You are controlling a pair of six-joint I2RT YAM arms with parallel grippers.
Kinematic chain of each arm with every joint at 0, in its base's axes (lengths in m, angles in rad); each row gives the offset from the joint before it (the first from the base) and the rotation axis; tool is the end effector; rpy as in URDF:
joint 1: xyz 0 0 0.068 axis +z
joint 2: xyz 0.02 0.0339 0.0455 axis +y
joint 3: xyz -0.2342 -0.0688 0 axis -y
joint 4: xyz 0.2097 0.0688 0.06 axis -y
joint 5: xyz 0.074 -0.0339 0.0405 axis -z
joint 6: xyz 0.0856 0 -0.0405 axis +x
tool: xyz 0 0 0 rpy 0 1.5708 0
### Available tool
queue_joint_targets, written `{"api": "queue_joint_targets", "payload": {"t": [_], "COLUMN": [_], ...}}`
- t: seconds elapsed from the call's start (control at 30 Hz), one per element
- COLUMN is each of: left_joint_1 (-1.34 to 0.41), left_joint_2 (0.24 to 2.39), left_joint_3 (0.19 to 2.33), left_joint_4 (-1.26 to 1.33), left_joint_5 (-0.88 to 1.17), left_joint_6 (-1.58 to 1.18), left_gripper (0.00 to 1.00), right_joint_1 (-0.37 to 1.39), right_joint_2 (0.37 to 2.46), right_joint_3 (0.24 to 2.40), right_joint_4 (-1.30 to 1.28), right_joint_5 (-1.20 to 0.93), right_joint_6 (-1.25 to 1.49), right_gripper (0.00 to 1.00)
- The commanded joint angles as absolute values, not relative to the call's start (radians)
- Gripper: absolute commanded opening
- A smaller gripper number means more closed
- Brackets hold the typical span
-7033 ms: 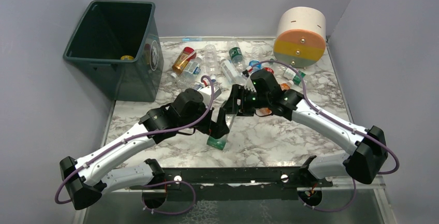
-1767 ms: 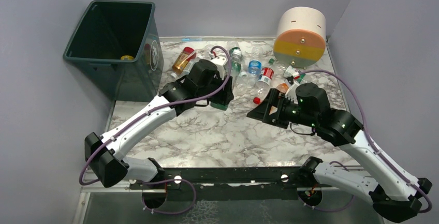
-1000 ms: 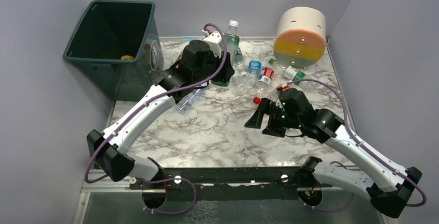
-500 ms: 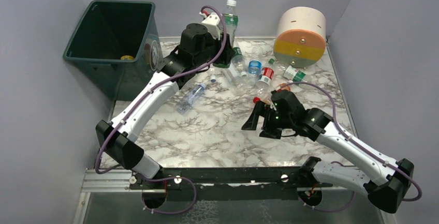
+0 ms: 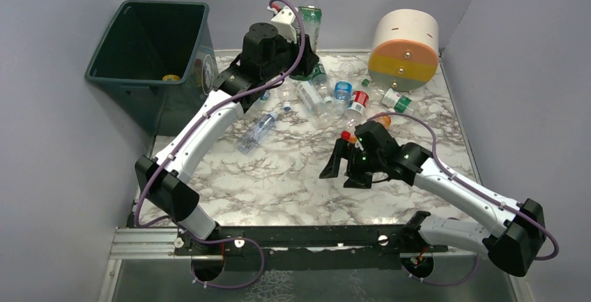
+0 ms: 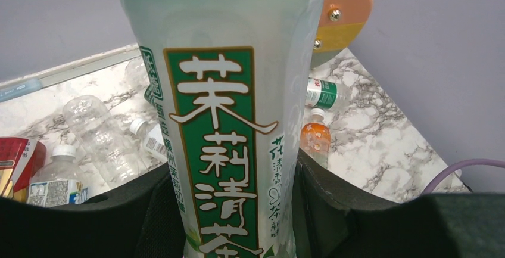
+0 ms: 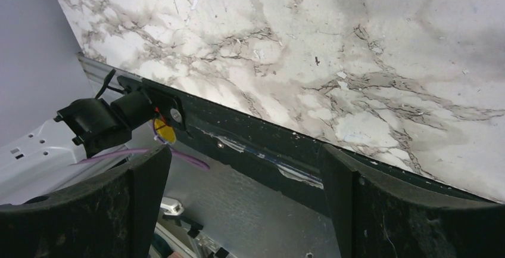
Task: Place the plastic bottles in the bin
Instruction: Place the plastic bottle in the trash bin.
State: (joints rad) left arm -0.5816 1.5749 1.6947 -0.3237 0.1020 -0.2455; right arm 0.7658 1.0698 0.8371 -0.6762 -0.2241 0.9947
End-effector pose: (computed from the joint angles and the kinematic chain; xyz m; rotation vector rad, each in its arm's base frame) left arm 0.3109 -0.2149 0.4001 0.3799 1.7857 -0.6822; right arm 0.1470 0.1677 0.2047 0.2076 2.7339 0.9220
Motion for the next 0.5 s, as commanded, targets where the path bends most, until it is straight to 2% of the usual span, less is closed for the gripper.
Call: {"api": "queue_joint_targets", "payload": {"t": [0.0,0.47], "left_joint_1": [-0.571,-0.563], "left_joint_2": [1.587,1.602], "left_joint_3": [1.757,1.789], "left_joint_4": [-0.278,-0.276], "left_joint_5": [0.142,0.155], "left_joint_6": [-0.244,-0.249], "left_gripper": [0.52,0.52], "right_joint_1": [0.769,0.769], "right_joint_2": [1.088,1.101], "right_joint_3": [0.819,0.777], "right_joint_4": [-0.627,-0.58], "right_joint_5": [-0.259,-0.287], "right_joint_6": [0.988,0.997], "right_gripper": [0.96,0.96]}}
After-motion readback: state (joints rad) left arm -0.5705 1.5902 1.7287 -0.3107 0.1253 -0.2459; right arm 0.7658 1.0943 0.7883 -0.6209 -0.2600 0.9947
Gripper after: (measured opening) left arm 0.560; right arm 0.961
